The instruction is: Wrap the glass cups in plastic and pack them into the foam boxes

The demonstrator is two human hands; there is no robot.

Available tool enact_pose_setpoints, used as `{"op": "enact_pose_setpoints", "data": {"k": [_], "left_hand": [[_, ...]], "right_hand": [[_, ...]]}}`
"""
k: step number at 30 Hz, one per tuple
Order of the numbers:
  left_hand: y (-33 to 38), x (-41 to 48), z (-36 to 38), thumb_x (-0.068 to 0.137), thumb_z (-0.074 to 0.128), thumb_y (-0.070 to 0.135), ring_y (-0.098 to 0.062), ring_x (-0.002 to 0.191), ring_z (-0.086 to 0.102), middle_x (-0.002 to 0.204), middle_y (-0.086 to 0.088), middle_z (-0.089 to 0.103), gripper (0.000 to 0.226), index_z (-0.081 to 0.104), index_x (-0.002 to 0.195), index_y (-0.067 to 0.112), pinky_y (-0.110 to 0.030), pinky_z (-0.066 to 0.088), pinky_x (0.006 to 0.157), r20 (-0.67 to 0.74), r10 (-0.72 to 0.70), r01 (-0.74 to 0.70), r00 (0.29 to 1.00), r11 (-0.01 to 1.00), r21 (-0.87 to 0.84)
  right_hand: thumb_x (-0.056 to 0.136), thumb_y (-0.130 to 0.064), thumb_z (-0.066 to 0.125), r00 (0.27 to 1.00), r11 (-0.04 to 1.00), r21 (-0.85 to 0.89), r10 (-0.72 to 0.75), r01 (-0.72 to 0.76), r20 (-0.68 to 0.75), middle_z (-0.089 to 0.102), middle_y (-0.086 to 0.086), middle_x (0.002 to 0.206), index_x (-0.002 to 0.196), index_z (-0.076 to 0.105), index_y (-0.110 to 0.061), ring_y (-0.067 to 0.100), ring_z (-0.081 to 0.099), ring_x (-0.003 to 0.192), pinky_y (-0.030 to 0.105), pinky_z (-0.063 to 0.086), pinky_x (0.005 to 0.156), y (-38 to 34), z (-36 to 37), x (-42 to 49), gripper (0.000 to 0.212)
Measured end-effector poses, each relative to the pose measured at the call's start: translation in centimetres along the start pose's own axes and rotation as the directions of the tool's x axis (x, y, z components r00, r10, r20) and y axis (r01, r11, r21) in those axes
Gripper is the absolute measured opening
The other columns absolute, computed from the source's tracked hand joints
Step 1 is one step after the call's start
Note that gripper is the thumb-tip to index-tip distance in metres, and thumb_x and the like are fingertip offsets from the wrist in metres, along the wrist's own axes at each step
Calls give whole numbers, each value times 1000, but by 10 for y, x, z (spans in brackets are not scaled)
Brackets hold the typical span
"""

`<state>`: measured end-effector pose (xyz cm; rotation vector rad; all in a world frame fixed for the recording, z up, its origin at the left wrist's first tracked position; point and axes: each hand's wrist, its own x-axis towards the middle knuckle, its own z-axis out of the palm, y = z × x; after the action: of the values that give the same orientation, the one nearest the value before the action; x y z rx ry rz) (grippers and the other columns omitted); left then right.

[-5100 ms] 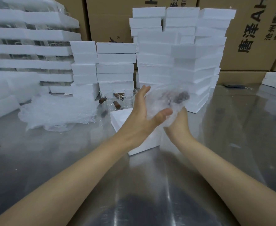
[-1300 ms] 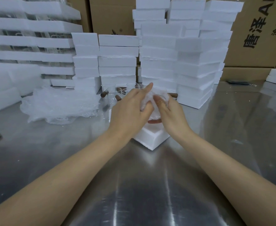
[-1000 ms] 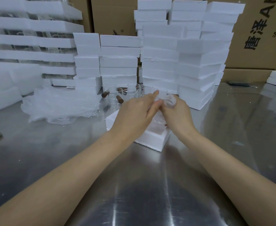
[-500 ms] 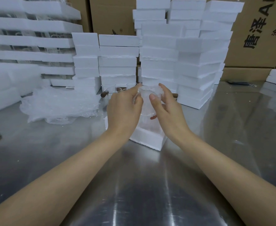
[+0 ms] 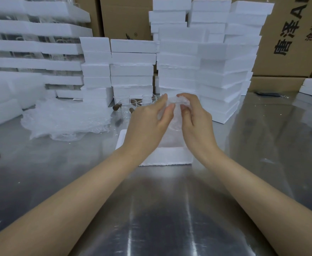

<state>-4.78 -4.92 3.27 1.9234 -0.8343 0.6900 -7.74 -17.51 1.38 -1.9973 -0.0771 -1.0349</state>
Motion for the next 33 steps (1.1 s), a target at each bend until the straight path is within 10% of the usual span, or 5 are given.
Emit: {"op": "enact_pose_setpoints", "data": {"k": [7, 14, 21, 25, 33], "left_hand": [[-4, 5, -8, 101, 45, 26, 6, 53, 46, 50, 10, 36, 34, 62, 126, 11, -8, 32, 53, 94, 22, -30, 995, 996, 79], [-13, 5, -7, 94, 46, 5, -3, 47, 40, 47, 10, 31, 36, 63, 125, 13, -13, 30, 49, -23, -15, 16, 1000, 999, 35], [-5, -3, 2, 90, 57, 13, -3, 52, 41, 51, 11, 37, 38, 63, 127, 23, -9, 31, 53, -99, -97, 90, 990, 993, -80], [-2, -1, 1, 85, 57, 27, 9, 92, 56, 122, 22, 61, 37, 62, 122, 25, -14, 49, 84, -16, -151, 146, 988, 975, -170], [-7, 3, -7, 83, 56, 32, -14, 86, 63, 104, 9, 68, 19, 43, 89, 20, -37, 53, 78, 84, -54, 56, 995, 998, -19]], "right_hand": [[93, -4, 37, 986, 975, 150, 153, -161, 62, 54, -46, 86, 100, 51, -44, -18, 51, 84, 2, 39, 70, -11, 6, -4, 43], [84, -32, 50, 995, 996, 37, 81, -83, 56, 58, -8, 113, 126, 51, -32, 15, 59, 96, 35, 51, 85, -17, 5, -4, 42], [88, -55, 54, 984, 987, 44, 150, -155, 100, 51, -29, 104, 148, 27, -25, -29, 40, 94, -7, 28, 79, -12, -1, 1, 72], [89, -50, 56, 981, 978, 119, 161, -174, 109, 64, -23, 101, 131, 51, -22, -15, 54, 96, -2, 36, 77, -10, -5, 6, 51], [96, -42, 48, 987, 996, -65, 77, -69, 141, 70, -15, 92, 98, 61, -35, 6, 63, 90, 27, 49, 80, -10, -6, 7, 15]]}}
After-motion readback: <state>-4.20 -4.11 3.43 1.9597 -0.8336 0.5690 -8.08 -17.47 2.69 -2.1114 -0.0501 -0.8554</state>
